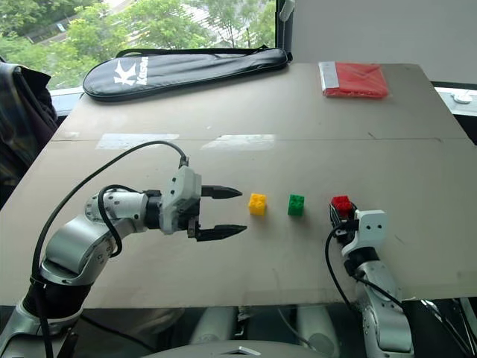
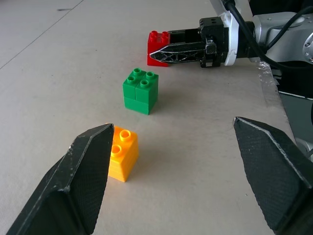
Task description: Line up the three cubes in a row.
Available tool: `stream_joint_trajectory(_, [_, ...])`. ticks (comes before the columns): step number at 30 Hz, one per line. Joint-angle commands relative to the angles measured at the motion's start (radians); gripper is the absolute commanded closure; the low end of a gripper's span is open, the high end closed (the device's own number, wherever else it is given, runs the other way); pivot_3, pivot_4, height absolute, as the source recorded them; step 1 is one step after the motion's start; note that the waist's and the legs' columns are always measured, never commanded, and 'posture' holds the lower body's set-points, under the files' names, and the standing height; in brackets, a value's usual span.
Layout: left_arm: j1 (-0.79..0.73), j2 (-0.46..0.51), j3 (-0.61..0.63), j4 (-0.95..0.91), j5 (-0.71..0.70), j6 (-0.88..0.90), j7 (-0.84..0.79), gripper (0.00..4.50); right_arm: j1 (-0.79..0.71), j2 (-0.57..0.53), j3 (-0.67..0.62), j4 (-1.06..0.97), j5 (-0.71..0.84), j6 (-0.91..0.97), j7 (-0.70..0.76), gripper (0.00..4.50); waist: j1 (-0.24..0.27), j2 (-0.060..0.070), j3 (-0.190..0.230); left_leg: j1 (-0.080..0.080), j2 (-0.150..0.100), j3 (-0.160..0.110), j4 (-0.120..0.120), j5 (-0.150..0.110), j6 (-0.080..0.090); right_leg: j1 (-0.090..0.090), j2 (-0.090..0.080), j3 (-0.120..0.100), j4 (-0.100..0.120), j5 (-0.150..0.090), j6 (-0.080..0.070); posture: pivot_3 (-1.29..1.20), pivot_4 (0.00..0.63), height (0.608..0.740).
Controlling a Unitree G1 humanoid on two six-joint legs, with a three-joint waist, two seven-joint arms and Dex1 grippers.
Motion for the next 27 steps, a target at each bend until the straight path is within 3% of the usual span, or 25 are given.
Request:
stream_joint_trajectory(1, [-0.023, 0.000, -0.024, -0.043, 0.017, -0.014, 0.009, 0.49, 0.006, 0.013, 0.045, -0.062, -0.051, 0.007, -0.038, 3.19, -0.003, 0.000, 0.000, 0.000, 0.000, 0.000, 0.000, 0.000, 0.000, 0.000, 0.000, 0.000, 0.000, 0.000, 0.000, 0.00, 0.150, 0.708])
stream_joint_trajectory(27, [-0.033, 0.078, -0.039, -0.053, 0.029, -0.026, -0.030, 0.49, 0.005, 0.116, 0.126, -0.075, -0.142, 0.045, -0.165, 3.19, -0.007, 0.000, 0.000, 0.000, 0.000, -0.001, 0.000, 0.000, 0.000, -0.001, 0.000, 0.001, 0.000, 0.000, 0.000, 0.00, 0.150, 0.708])
